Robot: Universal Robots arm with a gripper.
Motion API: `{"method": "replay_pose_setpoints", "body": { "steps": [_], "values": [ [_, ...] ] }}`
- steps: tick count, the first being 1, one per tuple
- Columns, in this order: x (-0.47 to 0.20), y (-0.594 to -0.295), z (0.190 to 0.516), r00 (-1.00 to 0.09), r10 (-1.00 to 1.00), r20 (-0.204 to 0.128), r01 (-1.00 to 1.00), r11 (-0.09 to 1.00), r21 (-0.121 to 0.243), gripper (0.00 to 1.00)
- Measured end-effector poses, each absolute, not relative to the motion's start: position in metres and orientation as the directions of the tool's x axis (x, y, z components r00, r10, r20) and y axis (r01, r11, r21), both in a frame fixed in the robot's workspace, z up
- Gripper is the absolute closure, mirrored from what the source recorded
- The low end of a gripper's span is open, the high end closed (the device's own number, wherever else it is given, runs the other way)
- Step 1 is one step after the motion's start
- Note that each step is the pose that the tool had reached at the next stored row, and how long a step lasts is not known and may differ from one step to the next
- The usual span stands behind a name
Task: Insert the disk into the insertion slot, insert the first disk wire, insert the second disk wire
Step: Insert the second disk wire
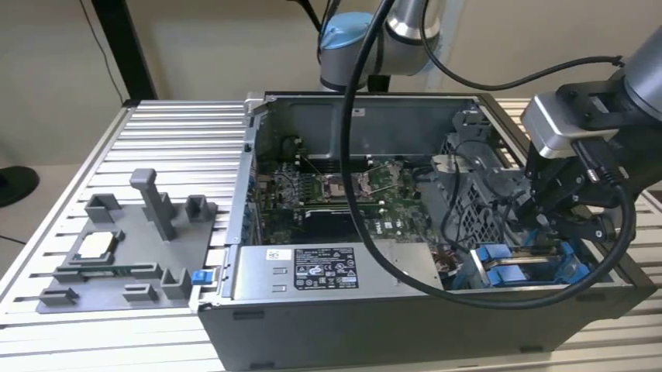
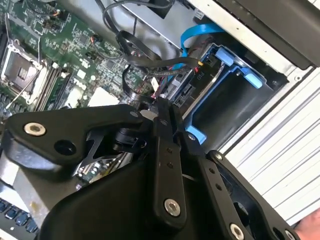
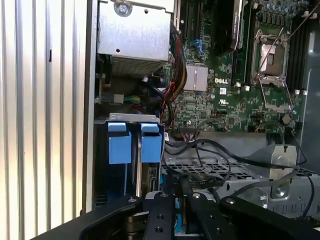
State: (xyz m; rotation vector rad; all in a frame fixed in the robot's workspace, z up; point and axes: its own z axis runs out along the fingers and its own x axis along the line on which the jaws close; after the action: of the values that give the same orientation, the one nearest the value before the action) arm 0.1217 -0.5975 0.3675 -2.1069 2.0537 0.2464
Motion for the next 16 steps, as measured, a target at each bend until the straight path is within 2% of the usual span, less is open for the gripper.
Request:
{"method": "replay_pose_setpoints", "body": {
  "steps": [16],
  "values": [
    [0.1217,-0.5969,0.3672,0.027,-0.968,-0.249,-1.0,-0.023,-0.019,1.0]
  ]
}}
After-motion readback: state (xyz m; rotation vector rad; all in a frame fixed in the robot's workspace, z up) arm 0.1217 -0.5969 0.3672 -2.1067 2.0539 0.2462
